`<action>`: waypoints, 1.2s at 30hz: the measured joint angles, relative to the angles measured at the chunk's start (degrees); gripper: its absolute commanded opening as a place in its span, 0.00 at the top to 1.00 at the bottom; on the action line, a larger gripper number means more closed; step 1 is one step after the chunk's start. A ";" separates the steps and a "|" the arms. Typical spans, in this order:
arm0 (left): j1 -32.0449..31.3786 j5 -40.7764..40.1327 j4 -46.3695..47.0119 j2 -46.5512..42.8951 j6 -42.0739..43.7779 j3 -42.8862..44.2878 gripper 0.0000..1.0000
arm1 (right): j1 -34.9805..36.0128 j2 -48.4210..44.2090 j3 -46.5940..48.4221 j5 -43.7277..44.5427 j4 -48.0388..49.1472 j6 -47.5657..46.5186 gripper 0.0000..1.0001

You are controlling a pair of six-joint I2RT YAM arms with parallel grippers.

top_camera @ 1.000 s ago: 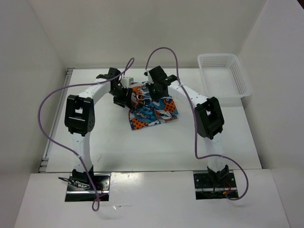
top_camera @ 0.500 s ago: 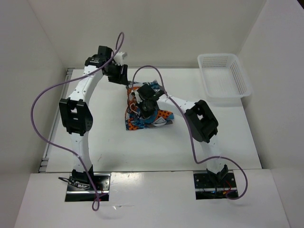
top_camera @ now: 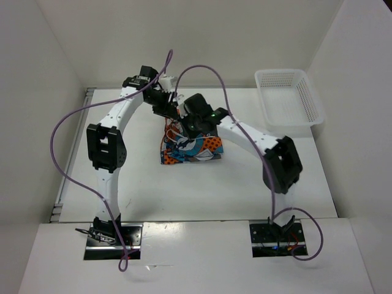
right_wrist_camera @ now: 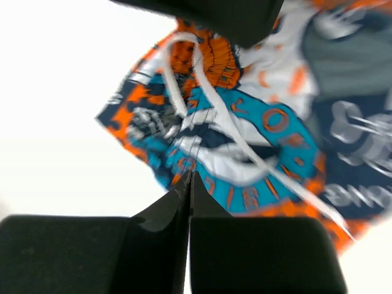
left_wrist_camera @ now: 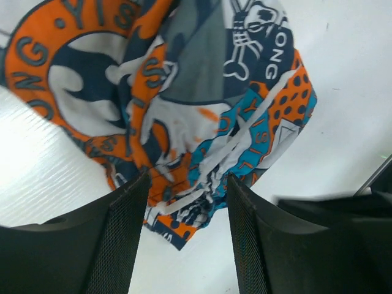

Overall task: Fold and stack the shorts
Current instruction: Fold the shorts

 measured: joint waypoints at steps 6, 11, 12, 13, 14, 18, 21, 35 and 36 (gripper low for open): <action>-5.09 -2.27 1.27 -1.97 -0.09 -2.86 0.48 | -2.43 -15.98 -8.11 0.37 1.97 0.85 1.00; -9.46 -5.97 2.03 -3.15 0.04 -6.34 0.50 | -9.57 -17.14 -13.86 0.15 3.41 3.87 1.00; -9.66 -6.97 2.32 -2.86 0.04 -6.58 0.50 | -10.36 -16.44 -14.97 0.15 3.39 4.24 1.00; -9.68 -8.17 2.84 -2.40 0.04 -6.64 0.50 | -10.78 -15.52 -15.98 0.04 3.37 4.57 1.00; -9.55 -9.42 3.52 -1.68 0.04 -6.56 0.50 | -10.82 -14.45 -16.76 -0.13 3.37 4.74 1.00; -8.59 -15.43 5.62 3.41 0.02 -3.82 0.51 | -10.23 -10.19 -19.89 -1.22 4.57 4.98 1.00; -7.72 -18.97 7.45 6.69 0.02 -2.78 0.51 | -10.16 -8.17 -23.39 -2.05 5.18 5.62 1.00; -6.36 -23.32 10.91 11.47 0.02 -2.78 0.37 | -11.78 -5.11 -26.73 -6.14 6.84 7.80 1.00; -6.36 -23.06 11.37 11.43 0.04 -3.10 0.35 | -11.78 -5.09 -26.56 -7.06 6.75 7.48 1.00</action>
